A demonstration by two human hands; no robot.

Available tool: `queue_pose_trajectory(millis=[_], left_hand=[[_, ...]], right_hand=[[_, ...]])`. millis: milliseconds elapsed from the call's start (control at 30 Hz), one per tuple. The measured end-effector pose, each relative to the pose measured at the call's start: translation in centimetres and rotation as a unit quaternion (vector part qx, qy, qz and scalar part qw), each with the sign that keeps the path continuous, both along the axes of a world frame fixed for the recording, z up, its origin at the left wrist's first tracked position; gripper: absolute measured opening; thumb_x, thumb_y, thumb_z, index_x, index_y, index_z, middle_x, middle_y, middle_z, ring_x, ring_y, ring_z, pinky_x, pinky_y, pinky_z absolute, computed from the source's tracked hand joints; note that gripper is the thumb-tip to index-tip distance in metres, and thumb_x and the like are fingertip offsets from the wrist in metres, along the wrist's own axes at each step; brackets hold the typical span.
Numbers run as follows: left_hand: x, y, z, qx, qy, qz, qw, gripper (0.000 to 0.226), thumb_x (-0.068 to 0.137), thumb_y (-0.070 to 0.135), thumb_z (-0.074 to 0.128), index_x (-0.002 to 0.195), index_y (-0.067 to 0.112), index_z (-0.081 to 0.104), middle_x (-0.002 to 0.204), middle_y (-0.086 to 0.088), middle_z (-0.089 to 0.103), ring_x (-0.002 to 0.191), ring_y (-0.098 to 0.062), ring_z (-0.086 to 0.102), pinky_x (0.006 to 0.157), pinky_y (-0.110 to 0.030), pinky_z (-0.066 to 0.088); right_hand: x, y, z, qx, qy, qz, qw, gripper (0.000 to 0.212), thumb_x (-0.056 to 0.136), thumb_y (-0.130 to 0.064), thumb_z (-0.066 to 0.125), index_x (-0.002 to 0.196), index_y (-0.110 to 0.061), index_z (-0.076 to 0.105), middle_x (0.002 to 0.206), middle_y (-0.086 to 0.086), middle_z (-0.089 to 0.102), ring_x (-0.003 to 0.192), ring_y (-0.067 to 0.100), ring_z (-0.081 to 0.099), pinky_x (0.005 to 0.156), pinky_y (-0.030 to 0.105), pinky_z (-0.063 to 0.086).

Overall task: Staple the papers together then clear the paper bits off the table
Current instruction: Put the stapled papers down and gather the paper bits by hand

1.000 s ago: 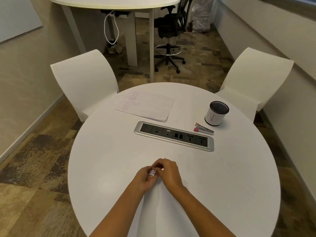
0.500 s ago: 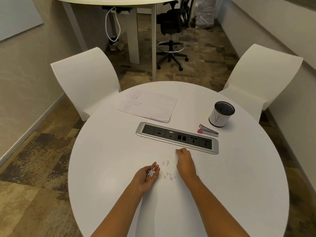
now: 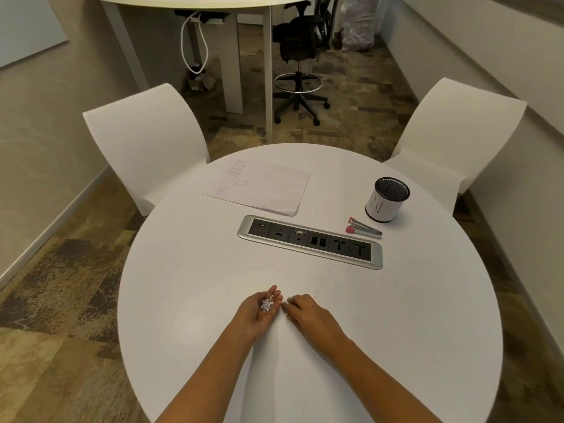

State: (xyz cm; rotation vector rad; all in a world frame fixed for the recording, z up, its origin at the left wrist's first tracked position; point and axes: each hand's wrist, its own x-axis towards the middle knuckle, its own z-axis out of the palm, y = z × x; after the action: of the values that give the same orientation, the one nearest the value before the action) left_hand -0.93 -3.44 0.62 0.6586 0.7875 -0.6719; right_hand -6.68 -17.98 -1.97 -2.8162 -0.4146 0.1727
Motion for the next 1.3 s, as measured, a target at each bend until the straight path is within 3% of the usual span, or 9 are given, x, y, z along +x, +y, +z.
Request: queue_pose_trajectory(millis=[233, 367, 467, 700, 867, 1000, 1067, 1133, 1300], left_hand=[[-1.1, 0.2, 0.5, 0.008, -0.005, -0.005, 1.000, 0.035, 0.098, 0.005, 0.032, 0.127, -0.008, 0.048, 0.088, -0.017, 0.059, 0.080, -0.023, 0.057, 0.048, -0.028, 0.055], [-1.5, 0.2, 0.5, 0.011, -0.005, -0.006, 1.000, 0.035, 0.098, 0.004, 0.032, 0.127, -0.008, 0.048, 0.088, -0.016, 0.059, 0.079, -0.023, 0.057, 0.058, -0.029, 0.056], [-1.8, 0.2, 0.5, 0.006, -0.003, -0.009, 1.000, 0.036, 0.098, 0.004, 0.032, 0.127, -0.009, 0.048, 0.087, -0.017, 0.059, 0.079, -0.024, 0.057, 0.047, -0.029, 0.055], [-2.5, 0.3, 0.1, 0.014, 0.000, -0.021, 1.000, 0.035, 0.098, 0.004, 0.032, 0.125, -0.010, 0.049, 0.086, -0.017, 0.058, 0.078, -0.025, 0.056, 0.045, -0.029, 0.055], [-2.8, 0.6, -0.2, 0.020, 0.000, -0.025, 0.999, 0.030, 0.097, 0.004, 0.034, 0.116, -0.008, 0.054, 0.085, -0.017, 0.059, 0.077, -0.024, 0.057, 0.048, -0.029, 0.056], [-3.2, 0.9, -0.2, 0.036, -0.011, -0.040, 0.998, 0.021, 0.095, 0.003, 0.044, 0.106, -0.006, 0.059, 0.087, -0.017, 0.061, 0.078, -0.023, 0.059, 0.051, -0.026, 0.057], [-3.2, 1.0, -0.2, 0.031, -0.012, -0.039, 0.999, 0.018, 0.094, 0.003, 0.046, 0.099, -0.008, 0.060, 0.083, -0.018, 0.064, 0.074, -0.024, 0.063, 0.049, -0.026, 0.058], [-3.4, 1.0, -0.1, 0.015, -0.011, -0.036, 0.999, 0.019, 0.093, 0.002, 0.046, 0.089, -0.009, 0.061, 0.071, -0.020, 0.069, 0.065, -0.026, 0.068, 0.046, -0.025, 0.056], [-3.7, 0.9, -0.8, -0.025, 0.017, 0.006, 1.000, 0.029, 0.093, -0.001, 0.043, 0.070, -0.005, 0.059, 0.053, -0.017, 0.065, 0.072, -0.024, 0.057, 0.045, -0.025, 0.055]], right_hand=[[-1.6, 0.0, 0.4, 0.013, 0.048, -0.033, 0.998, 0.030, 0.097, -0.013, 0.037, 0.125, -0.009, 0.048, 0.125, 0.008, 0.050, 0.116, 0.023, 0.044, 0.087, 0.038, 0.046], [-2.3, 0.4, 0.4, -0.001, 0.045, -0.038, 0.998, 0.027, 0.097, -0.006, 0.035, 0.119, -0.003, 0.050, 0.122, 0.013, 0.050, 0.112, 0.027, 0.046, 0.081, 0.033, 0.039], [-2.4, 1.0, 0.7, -0.015, 0.031, -0.065, 0.997, 0.022, 0.095, -0.006, 0.036, 0.111, -0.007, 0.051, 0.117, 0.010, 0.051, 0.111, 0.024, 0.046, 0.080, 0.033, 0.040], [-1.8, 1.8, 1.4, 0.016, 0.043, -0.141, 0.989, 0.027, 0.084, -0.002, 0.043, 0.107, -0.009, 0.055, 0.109, 0.009, 0.058, 0.100, 0.021, 0.051, 0.072, 0.028, 0.035], [-0.8, 2.0, 1.9, 0.128, 0.059, -0.231, 0.963, 0.022, 0.082, 0.002, 0.051, 0.096, -0.008, 0.066, 0.100, 0.008, 0.068, 0.092, 0.021, 0.061, 0.078, 0.027, 0.046], [-0.5, 2.6, 3.1, 0.310, 0.051, -0.351, 0.882, 0.014, 0.078, 0.001, 0.064, 0.086, -0.008, 0.072, 0.091, 0.007, 0.074, 0.082, 0.015, 0.067, 0.077, 0.023, 0.053], [-0.8, 3.6, 3.6, 0.352, 0.050, -0.349, 0.867, 0.016, 0.078, 0.001, 0.063, 0.085, -0.010, 0.073, 0.088, 0.005, 0.074, 0.080, 0.012, 0.067, 0.078, 0.021, 0.055], [-1.3, 5.1, 4.0, 0.366, 0.062, -0.320, 0.872, 0.021, 0.079, 0.003, 0.060, 0.086, -0.011, 0.073, 0.088, 0.003, 0.074, 0.082, 0.012, 0.068, 0.078, 0.019, 0.055], [-2.1, 6.9, 4.0, 0.279, 0.049, -0.262, 0.922, 0.030, 0.084, 0.000, 0.047, 0.094, -0.015, 0.071, 0.093, -0.002, 0.072, 0.084, 0.010, 0.066, 0.070, 0.012, 0.050]])
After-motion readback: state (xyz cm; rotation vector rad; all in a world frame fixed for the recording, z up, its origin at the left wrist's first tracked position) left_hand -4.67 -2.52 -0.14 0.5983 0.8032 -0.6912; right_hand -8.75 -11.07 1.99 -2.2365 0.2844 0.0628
